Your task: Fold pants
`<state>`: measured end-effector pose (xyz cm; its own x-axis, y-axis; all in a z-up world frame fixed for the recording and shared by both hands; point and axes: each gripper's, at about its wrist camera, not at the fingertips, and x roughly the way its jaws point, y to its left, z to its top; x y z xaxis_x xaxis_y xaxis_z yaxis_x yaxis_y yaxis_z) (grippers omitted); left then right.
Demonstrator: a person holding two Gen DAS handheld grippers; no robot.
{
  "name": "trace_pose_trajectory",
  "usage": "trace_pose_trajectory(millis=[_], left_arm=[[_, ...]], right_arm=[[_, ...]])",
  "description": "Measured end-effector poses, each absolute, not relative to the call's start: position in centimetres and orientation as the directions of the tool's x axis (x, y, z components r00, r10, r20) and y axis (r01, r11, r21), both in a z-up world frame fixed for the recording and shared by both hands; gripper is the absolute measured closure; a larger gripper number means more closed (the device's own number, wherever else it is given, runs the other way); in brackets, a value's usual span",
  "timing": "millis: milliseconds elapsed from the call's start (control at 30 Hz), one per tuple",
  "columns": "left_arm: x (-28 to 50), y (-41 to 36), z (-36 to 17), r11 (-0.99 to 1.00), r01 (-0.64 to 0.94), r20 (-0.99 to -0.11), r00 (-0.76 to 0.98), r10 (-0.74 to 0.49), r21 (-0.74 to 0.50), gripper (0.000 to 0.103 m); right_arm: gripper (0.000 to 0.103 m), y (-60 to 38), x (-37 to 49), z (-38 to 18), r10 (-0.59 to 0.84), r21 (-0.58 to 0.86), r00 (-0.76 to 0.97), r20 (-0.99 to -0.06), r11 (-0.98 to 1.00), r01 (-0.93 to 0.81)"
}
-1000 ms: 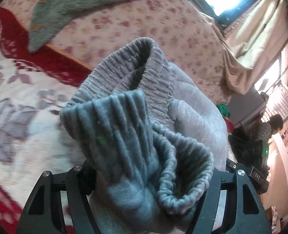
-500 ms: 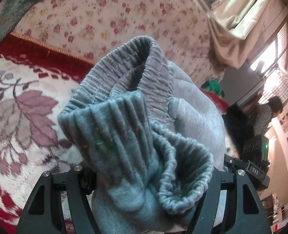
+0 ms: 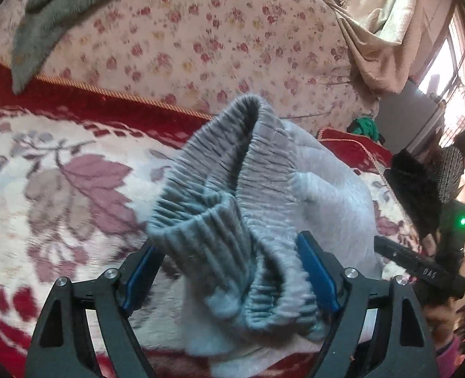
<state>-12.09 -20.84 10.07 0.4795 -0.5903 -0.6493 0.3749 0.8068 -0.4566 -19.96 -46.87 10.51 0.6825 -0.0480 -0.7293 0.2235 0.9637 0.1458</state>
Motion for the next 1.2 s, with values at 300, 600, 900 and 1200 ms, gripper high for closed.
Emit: trace_pose_trajectory(millis=[300,600,900,1200], left_arm=[[-14.4,-21.0,14.0,0.875,0.39,-0.644,0.599,-0.477,-0.286,0.019],[-15.8,-23.2,16.0,0.895,0.396,-0.634,0.643,-0.43,-0.206,0.016],[-16.7,-25.4,16.9,0.899,0.41,-0.628,0.661,-0.41,-0.156,0.012],[-16.8,-26.4,16.9,0.909,0.4,-0.631,0.676,-0.38,-0.118,0.012]], right_arm=[[0.005,-45.2,-21.6,12.5,-0.053,0.2,0.718,-0.694,0.944,0.263],[0.005,-41.8,-22.5,13.2,-0.066,0.155,0.732,-0.678,0.961,0.23],[0.005,-40.7,-23.1,13.6,-0.074,0.124,0.743,-0.665,0.97,0.208],[0.005,-41.1,-23.1,13.3,-0.061,0.153,0.743,-0.667,0.964,0.217]])
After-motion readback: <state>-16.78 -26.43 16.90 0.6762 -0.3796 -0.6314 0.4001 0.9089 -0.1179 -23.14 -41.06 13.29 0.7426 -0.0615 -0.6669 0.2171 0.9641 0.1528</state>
